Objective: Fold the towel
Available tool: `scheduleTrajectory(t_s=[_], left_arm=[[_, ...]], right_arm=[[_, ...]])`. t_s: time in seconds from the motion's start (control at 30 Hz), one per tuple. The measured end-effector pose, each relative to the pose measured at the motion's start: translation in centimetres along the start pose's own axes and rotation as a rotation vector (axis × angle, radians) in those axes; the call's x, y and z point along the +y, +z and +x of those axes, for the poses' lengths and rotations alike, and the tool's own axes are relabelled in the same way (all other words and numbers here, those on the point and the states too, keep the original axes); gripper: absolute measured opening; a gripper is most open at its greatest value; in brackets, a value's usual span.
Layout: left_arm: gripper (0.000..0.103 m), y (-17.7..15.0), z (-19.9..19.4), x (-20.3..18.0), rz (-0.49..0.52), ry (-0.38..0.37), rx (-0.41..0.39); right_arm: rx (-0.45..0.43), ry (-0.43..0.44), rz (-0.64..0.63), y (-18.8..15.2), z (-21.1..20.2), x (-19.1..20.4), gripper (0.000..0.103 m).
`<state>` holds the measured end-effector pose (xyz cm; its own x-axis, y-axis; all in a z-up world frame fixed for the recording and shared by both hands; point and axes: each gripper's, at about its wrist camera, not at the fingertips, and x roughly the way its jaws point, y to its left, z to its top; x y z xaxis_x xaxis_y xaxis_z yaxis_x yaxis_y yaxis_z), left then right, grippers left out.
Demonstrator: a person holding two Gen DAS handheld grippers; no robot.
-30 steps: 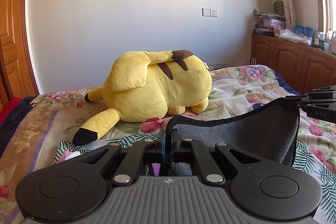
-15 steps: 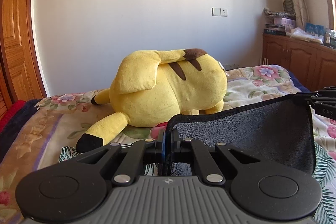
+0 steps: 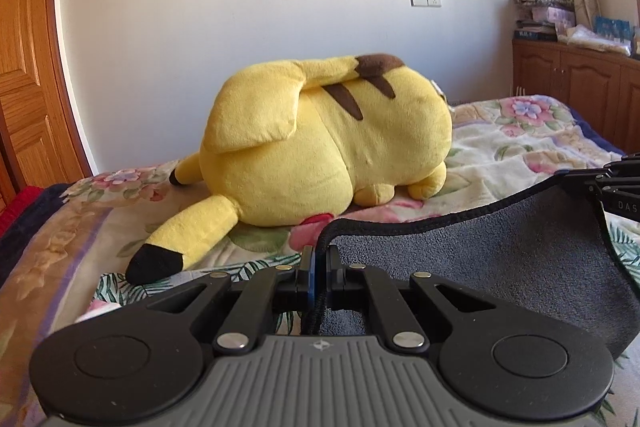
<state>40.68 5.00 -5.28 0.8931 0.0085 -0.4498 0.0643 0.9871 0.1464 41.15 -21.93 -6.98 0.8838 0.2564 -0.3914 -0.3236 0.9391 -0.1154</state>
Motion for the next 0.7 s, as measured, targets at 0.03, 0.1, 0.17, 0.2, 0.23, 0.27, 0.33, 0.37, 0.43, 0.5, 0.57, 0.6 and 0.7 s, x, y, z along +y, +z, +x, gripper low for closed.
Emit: scheduleTrajectory(t_s=[0.03, 0.1, 0.17, 0.2, 0.23, 0.27, 0.33, 0.37, 0.43, 0.5, 0.57, 0.6, 0.7], left_arm=[[0.000, -0.2, 0.5, -0.1, 0.000, 0.001, 0.009], [0.000, -0.7, 1.6, -0.3, 0.002, 0.002, 0.032], [0.000, -1.2, 2.7, -0.4, 0.002, 0.006, 0.059], [0.000, -1.4, 3.2, -0.4, 0.001, 0.006, 0.072], [0.000, -1.6, 3.6, -0.3, -0.003, 0.008, 0.084], [0.000, -1.8, 3.9, -0.4, -0.004, 0.012, 0.091], [0.000, -2.1, 4.4, -0.4, -0.009, 0.018, 0.104], [0.000, -2.2, 4.6, -0.4, -0.010, 0.016, 0.109], [0.000, -2.2, 4.9, -0.6, 0.001, 0.021, 0.108], [0.000, -2.2, 5.1, -0.7, 0.013, 0.023, 0.112], [0.000, -2.2, 5.2, -0.9, 0.019, 0.031, 0.119], [0.000, -2.2, 5.3, -0.9, 0.024, 0.036, 0.122], [0.013, -2.5, 5.0, -0.9, 0.019, 0.048, 0.123]], right_arm=[[0.009, 0.000, -0.004, -0.2, 0.4, 0.1, 0.003], [0.033, 0.005, -0.011, -0.6, 1.4, 0.2, 0.003], [0.057, 0.006, -0.017, -1.1, 2.1, 0.4, 0.003], [0.069, 0.008, -0.021, -1.4, 2.5, 0.5, 0.003], [0.078, 0.009, -0.026, -1.6, 2.8, 0.6, 0.003], [0.087, 0.008, -0.029, -1.8, 3.0, 0.6, 0.003], [0.101, 0.010, -0.027, -2.1, 3.4, 0.7, 0.003], [0.106, 0.010, -0.026, -2.2, 3.5, 0.7, 0.003], [0.111, 0.010, -0.025, -2.5, 3.8, 0.7, 0.004], [0.116, 0.008, -0.035, -2.6, 4.0, 0.8, 0.004], [0.125, 0.002, -0.045, -2.7, 4.2, 0.9, 0.004], [0.129, -0.004, -0.048, -2.7, 4.2, 0.9, 0.004], [0.125, -0.006, -0.050, -2.7, 4.0, 1.0, 0.018]])
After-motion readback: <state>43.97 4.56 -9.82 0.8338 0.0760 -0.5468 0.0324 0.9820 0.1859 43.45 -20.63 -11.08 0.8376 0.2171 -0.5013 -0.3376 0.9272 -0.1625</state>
